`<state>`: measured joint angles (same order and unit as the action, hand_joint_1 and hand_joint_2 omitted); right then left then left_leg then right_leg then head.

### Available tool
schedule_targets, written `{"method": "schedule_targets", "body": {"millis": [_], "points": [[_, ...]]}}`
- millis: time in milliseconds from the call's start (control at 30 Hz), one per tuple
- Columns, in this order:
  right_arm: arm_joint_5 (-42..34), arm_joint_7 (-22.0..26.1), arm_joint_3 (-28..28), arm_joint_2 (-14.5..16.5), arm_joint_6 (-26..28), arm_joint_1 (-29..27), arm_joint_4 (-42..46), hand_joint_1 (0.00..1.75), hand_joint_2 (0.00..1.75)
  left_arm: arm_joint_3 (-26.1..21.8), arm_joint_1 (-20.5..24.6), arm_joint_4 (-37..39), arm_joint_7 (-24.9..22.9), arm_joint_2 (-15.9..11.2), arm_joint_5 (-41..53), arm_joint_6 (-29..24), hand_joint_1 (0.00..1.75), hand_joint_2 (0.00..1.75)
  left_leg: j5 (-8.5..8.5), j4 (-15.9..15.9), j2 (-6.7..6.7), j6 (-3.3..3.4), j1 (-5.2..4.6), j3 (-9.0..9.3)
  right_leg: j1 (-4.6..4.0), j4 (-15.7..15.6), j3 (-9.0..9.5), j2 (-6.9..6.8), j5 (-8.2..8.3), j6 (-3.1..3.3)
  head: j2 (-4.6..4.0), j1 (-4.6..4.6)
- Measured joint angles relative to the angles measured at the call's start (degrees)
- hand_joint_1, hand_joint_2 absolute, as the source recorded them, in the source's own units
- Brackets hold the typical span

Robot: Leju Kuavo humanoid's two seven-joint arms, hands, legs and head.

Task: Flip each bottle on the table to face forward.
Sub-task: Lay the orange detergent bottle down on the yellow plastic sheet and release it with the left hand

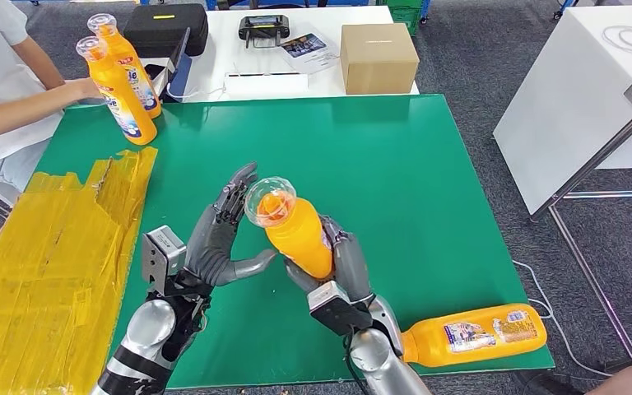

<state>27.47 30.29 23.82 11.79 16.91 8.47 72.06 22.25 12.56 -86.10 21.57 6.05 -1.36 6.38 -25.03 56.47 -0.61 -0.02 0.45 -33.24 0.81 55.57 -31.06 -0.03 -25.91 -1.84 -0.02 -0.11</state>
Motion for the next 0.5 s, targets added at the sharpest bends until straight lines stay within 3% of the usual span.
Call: {"method": "schedule_targets", "body": {"millis": [500], "points": [[-1.1,0.0,0.3,0.4,0.0,0.8,-1.7,1.75,1.75,0.5,0.0,0.1,1.3,-0.2,3.0,-1.2,0.00,1.75,0.00,0.0,0.00,0.00,0.00,0.00,0.00,0.0,0.00,0.00,0.00,0.00,0.00,-0.01]]}}
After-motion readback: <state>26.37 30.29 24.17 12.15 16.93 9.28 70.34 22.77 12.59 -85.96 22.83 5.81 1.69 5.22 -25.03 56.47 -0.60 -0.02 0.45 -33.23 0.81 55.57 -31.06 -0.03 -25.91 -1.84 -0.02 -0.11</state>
